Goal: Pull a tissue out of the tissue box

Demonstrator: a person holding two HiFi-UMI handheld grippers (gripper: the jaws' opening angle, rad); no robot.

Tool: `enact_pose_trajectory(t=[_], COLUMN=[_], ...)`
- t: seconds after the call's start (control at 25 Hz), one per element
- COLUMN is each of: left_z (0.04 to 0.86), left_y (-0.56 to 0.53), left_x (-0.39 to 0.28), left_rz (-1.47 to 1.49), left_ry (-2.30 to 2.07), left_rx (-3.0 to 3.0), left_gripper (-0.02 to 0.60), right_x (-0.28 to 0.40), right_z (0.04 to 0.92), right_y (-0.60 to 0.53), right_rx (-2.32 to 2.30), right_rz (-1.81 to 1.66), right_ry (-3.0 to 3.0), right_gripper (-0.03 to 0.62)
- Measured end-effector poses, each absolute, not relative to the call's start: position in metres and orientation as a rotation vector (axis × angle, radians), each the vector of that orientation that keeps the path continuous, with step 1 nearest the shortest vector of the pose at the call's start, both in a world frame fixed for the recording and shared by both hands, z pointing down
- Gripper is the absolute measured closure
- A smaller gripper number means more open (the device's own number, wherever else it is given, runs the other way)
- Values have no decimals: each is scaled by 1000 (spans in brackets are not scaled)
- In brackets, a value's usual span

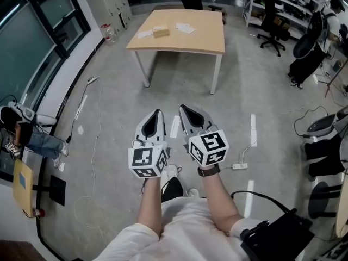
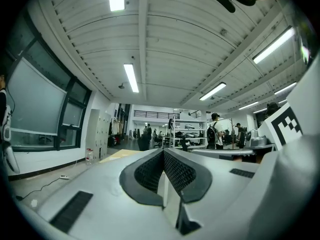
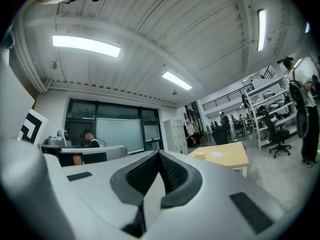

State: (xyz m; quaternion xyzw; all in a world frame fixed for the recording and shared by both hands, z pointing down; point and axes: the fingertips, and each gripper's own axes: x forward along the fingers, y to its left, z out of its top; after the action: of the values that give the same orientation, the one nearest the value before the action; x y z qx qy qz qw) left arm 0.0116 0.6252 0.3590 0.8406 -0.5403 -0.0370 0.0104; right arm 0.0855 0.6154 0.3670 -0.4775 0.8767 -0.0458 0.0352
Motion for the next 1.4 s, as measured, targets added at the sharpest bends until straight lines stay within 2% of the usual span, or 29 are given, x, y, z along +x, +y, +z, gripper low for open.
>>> enact_pose_trajectory(t=[0.32, 0.76, 1.4], left_z=[360, 341, 342], left_y=[571, 458, 367], left_x=[26, -23, -84], left_rz=[-138, -171, -193], left_ry=[-1589, -1622, -1613], left_rx=[2648, 2642, 2632], left_gripper=[581, 580, 580], right_x=[112, 33, -35], right_z=[363, 334, 328], right_y=[560, 467, 380], right_rx=[-1579, -1488, -1511], right_rz=[-130, 26, 100], right_ry=[2648, 2716, 2690], right_gripper=[591, 591, 591])
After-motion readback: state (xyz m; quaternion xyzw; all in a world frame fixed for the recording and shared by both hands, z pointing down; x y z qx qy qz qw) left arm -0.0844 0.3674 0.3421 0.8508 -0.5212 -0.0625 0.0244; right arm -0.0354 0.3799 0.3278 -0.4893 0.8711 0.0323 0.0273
